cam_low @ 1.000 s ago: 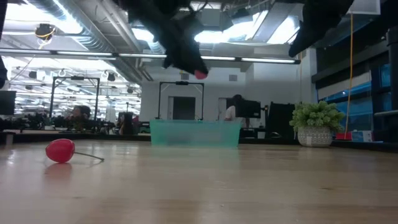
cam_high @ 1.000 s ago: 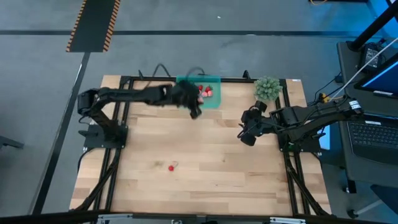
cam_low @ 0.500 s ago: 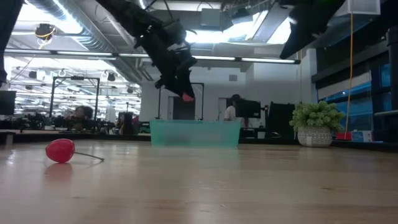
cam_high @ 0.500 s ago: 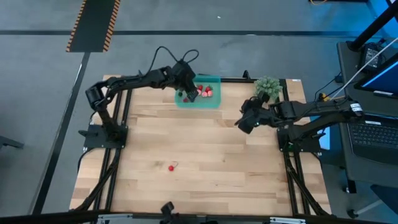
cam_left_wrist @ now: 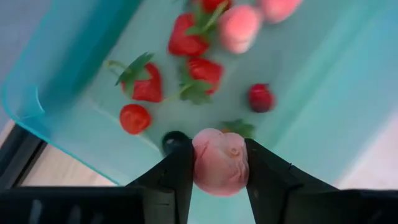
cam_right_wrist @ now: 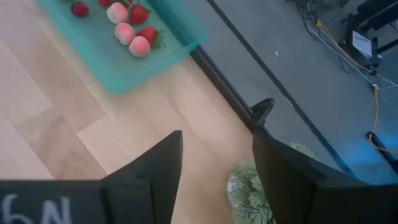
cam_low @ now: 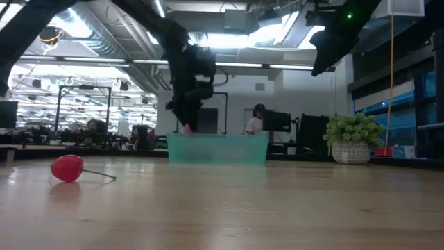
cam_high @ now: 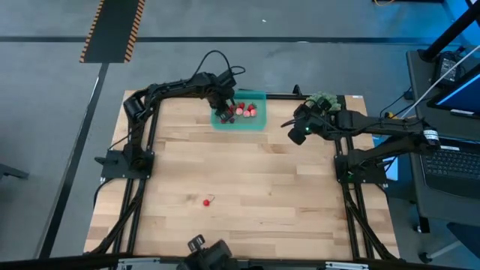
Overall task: Pick and placing Produce into tupperware
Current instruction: Put the pink peach into the green container
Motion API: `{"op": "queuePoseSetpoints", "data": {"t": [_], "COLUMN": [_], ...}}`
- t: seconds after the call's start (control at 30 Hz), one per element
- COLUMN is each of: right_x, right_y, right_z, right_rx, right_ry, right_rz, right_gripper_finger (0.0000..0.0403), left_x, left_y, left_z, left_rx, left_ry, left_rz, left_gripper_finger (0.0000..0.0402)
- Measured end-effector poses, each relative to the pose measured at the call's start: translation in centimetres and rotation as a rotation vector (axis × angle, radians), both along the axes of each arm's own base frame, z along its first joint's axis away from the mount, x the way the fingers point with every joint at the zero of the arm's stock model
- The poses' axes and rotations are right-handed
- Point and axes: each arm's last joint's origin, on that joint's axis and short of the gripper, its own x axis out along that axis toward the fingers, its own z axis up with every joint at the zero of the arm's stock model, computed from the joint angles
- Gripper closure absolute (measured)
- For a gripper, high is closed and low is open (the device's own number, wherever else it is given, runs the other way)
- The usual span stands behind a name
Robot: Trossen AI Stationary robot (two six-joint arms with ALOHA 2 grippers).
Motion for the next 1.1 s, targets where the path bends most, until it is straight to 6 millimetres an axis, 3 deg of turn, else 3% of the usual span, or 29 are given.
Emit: {"op": "queuePoseSetpoints", "data": {"t": [0.2,0.43,0.63,0.9,1.1], "right_x": [0.0,0.0,0.1,0.1,0.1], "right_y": [-0.1,-0.1,-0.1,0.0,0.0], "right_z": [0.0,0.0,0.0,0.0,0.0], "right_rx": [0.004,0.004,0.003,0.014,0.014], "right_ry": [-0.005,-0.006,-0.013,-0.017,-0.015], "right_rz": [-0.007,-0.007,-0.007,0.002,0.004], "right_gripper_finger": [0.0206,0.0206,0.0206,0.0206,0.0206], "left_x": [0.1,1.5,4.1,7.4,8.2], "left_y": [1.4,1.9,1.7,2.8,3.8], "left_z": [-2.3,-1.4,-0.7,-0.7,-1.2], "left_rx": [-0.013,0.036,0.084,0.089,0.049], "left_ry": [0.025,-0.115,-0.247,-0.309,-0.339], "left_rz": [0.003,-0.02,-0.049,-0.07,-0.065], "left_gripper_finger": [0.029,0.0287,0.0294,0.0292,0.0289]}}
